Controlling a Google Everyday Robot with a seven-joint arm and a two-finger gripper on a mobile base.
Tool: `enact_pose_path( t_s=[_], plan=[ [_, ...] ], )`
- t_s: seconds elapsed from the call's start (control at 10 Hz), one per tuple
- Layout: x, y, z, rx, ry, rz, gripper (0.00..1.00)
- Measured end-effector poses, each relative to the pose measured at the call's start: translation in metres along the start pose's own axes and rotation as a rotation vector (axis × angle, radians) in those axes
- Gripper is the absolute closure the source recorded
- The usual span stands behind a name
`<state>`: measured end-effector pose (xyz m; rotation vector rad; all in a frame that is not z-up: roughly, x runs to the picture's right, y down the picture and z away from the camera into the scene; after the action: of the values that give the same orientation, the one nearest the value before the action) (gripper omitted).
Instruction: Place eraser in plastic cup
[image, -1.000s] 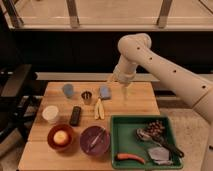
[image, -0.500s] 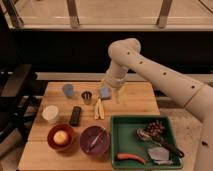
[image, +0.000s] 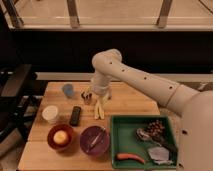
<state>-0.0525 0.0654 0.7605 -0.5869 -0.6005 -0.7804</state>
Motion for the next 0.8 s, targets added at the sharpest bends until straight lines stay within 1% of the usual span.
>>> enact_pose_path(
  t_s=[0.4,0.5,0.6,0.7,0.8],
  plan=[
    [-0.009,-0.029,0.039,-0.017,-0.028,-0.057,0.26],
    [-0.012,-0.037,0.047,-0.013,-0.054,-0.064,0.26],
    [-0.016,-0.043,0.05,-0.018,-0.091,-0.081,0.26],
    [-0.02,-0.047,0.053,-0.026,-0.108,-0.095,0.26],
    [-0.02,-0.047,0.053,-0.025,-0.11,-0.096,0.26]
  ],
)
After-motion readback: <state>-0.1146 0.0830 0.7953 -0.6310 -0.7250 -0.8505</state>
